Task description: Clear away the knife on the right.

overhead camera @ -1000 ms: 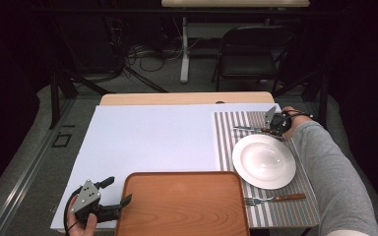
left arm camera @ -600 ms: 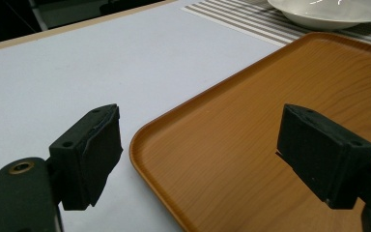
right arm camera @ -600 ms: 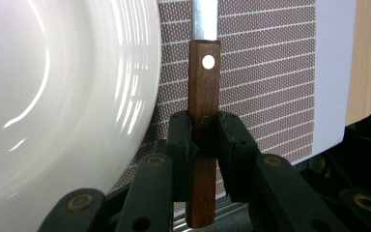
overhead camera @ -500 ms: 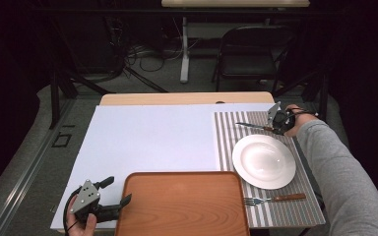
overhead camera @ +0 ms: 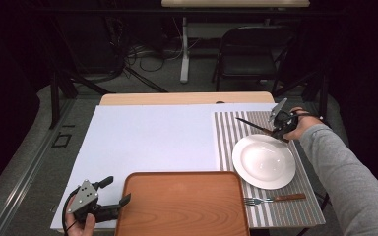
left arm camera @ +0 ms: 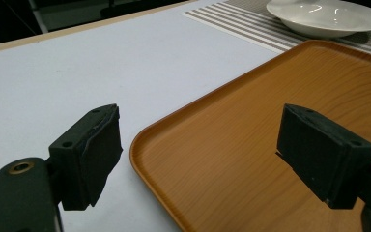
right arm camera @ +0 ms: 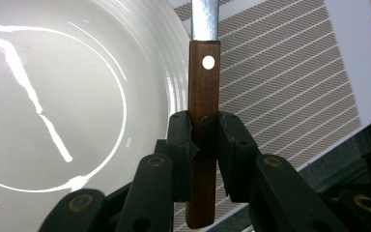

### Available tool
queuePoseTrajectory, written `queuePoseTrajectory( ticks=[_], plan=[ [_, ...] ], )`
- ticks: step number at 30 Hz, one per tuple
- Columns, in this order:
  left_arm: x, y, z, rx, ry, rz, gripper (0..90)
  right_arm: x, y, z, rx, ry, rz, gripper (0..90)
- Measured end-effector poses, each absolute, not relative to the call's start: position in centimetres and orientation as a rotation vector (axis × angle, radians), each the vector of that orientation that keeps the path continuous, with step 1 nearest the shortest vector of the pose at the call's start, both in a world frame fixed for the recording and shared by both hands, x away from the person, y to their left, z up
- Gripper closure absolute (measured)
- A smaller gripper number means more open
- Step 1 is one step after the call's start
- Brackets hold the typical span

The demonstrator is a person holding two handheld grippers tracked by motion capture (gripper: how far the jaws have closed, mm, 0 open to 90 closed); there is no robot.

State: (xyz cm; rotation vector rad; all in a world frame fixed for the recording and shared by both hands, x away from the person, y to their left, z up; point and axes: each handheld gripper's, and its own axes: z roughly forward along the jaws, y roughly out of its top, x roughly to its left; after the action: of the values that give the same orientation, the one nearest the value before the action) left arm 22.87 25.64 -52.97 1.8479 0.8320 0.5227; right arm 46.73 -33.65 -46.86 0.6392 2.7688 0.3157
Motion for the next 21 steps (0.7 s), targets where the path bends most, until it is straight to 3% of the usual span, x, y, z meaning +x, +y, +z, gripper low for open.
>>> queuePoseTrajectory(
  ticks=[21],
  plan=[
    [22.8,25.3,-52.9,1.855,0.796,0.516,15.9,43.5,-34.3,-46.1,1.156,2.694,0.659,76.4]
  ],
)
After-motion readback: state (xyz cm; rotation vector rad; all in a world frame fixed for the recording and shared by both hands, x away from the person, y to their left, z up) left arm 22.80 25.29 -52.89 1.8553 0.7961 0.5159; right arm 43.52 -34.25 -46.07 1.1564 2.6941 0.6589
